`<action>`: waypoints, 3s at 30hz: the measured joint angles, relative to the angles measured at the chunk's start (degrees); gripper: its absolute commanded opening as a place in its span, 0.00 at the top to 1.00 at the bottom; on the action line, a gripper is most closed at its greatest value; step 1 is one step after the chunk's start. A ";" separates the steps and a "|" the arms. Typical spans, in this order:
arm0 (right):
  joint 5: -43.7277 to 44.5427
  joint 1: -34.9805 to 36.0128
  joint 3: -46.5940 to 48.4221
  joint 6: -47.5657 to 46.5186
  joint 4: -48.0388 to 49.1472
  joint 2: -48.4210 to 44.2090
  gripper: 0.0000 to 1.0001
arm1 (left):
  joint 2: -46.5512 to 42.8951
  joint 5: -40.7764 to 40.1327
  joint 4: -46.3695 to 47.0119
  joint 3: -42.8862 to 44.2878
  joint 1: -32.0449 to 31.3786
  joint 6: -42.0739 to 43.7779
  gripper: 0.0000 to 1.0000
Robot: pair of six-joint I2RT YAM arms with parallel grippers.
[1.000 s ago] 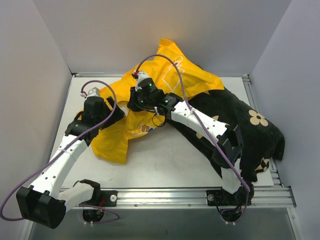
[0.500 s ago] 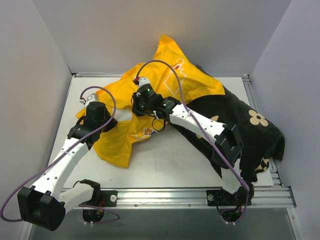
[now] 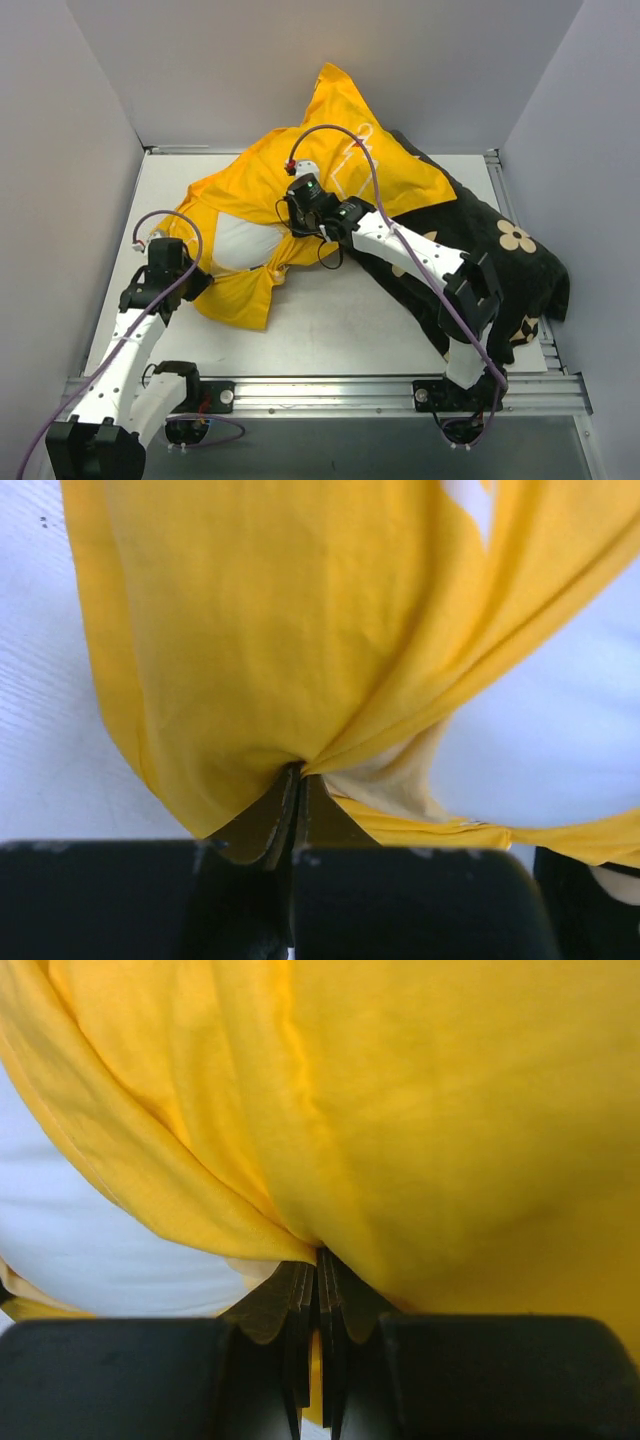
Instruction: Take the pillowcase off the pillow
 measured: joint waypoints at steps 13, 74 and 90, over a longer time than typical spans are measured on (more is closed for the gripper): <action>0.35 -1.60 -10.49 1.92 2.01 -10.97 1.00 | 18.21 21.44 2.03 7.26 20.13 4.04 1.00; 0.15 10.54 17.88 4.15 -0.61 18.36 0.51 | 3.87 13.55 11.15 -5.51 10.12 3.41 1.00; -3.23 5.55 24.83 2.75 -5.29 18.95 1.00 | -0.61 19.21 6.86 1.05 9.46 12.74 1.00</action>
